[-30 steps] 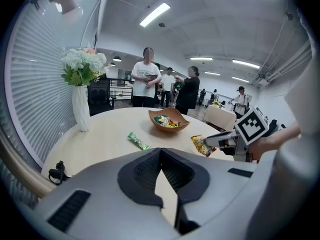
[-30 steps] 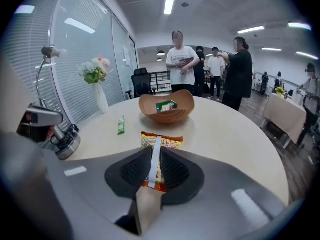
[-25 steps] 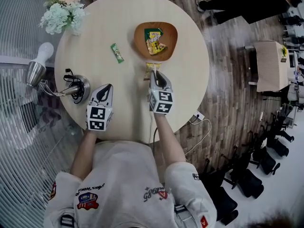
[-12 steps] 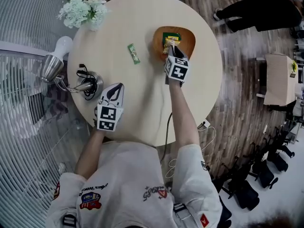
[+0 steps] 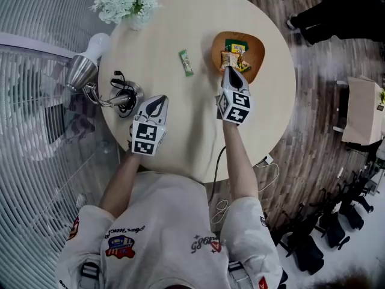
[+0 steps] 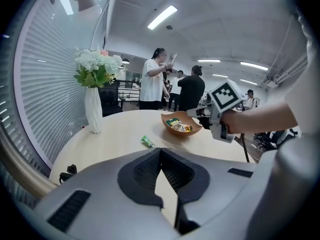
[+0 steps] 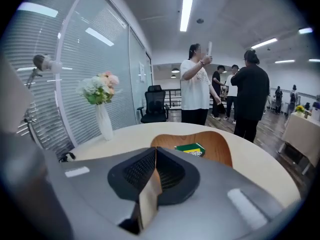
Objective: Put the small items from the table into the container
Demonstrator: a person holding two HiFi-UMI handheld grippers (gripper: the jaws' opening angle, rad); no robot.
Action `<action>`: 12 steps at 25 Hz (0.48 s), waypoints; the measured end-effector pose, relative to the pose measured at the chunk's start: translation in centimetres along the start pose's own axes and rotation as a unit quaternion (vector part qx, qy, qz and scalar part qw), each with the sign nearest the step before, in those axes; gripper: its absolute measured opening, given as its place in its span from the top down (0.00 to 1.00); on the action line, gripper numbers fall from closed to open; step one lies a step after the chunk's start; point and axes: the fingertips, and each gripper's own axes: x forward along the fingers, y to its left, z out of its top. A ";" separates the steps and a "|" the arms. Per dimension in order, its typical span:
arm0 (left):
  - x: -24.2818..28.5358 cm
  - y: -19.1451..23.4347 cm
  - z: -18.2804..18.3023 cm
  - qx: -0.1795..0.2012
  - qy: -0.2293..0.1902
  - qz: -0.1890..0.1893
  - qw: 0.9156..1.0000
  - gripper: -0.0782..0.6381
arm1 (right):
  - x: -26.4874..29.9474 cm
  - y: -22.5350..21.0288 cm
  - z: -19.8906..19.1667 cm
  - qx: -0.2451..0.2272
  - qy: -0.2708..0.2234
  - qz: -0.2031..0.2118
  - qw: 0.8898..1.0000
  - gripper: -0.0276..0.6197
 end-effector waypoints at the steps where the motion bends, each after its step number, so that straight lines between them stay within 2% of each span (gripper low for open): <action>1: 0.1 0.1 0.0 -0.002 -0.002 0.000 1.000 0.88 | -1.0 1.3 -0.3 0.001 -0.007 0.011 1.000 0.95; 6: 0.2 0.4 -0.2 -0.009 -0.009 -0.002 1.000 0.88 | -4.7 7.4 -4.0 0.024 -0.011 0.043 0.999 0.95; 12: 0.1 0.4 -1.2 -0.012 0.001 -0.006 1.000 0.88 | -7.0 11.2 -9.1 0.049 0.027 0.055 0.997 0.95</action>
